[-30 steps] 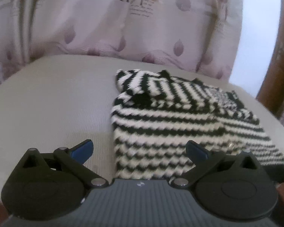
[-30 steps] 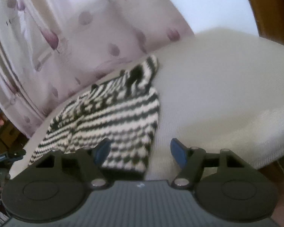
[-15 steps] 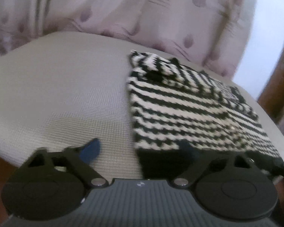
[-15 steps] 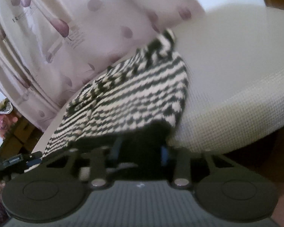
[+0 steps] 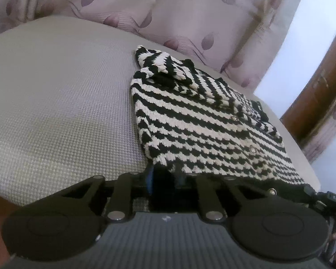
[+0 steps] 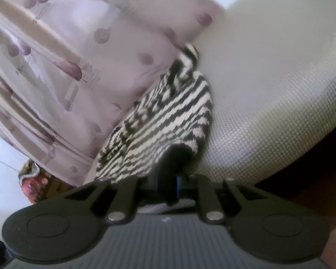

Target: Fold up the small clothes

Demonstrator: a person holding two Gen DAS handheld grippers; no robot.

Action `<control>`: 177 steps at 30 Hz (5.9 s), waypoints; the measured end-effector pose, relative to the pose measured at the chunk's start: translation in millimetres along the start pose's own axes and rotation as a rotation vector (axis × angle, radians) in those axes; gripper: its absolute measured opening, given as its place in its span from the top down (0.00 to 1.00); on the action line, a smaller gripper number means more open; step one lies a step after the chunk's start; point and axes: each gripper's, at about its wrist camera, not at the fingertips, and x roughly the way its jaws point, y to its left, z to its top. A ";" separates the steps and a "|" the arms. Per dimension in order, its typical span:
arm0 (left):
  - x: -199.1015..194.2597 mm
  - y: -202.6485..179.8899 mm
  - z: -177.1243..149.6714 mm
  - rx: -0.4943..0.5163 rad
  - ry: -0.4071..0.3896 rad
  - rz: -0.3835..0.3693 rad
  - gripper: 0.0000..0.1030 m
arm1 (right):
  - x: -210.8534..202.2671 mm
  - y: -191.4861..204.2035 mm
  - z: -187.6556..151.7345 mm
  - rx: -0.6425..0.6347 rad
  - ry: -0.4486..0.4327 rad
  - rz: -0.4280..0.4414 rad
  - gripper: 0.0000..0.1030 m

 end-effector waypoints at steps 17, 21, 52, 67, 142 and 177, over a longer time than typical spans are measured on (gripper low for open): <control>2.0 -11.6 8.4 0.047 -0.005 -0.009 0.92 | 2.3 11.0 5.4 0.016 -0.023 0.053 0.89; 0.6 -8.3 16.5 0.009 -0.019 -0.038 0.92 | 0.3 18.9 17.7 0.003 -0.041 0.076 0.89; 58.5 -48.7 194.0 0.002 -0.358 0.038 0.96 | 120.3 46.7 189.1 -0.019 -0.155 0.098 0.89; 167.6 -22.2 228.0 0.108 -0.141 0.114 0.89 | 230.6 -18.6 218.6 0.076 -0.100 0.004 0.89; 127.8 -98.8 136.8 0.508 -0.299 0.526 0.02 | 220.7 68.9 90.6 -0.681 -0.042 -0.392 0.76; 127.2 -68.3 127.1 0.399 -0.314 0.412 0.00 | 191.4 84.0 70.4 -0.805 -0.227 -0.290 0.00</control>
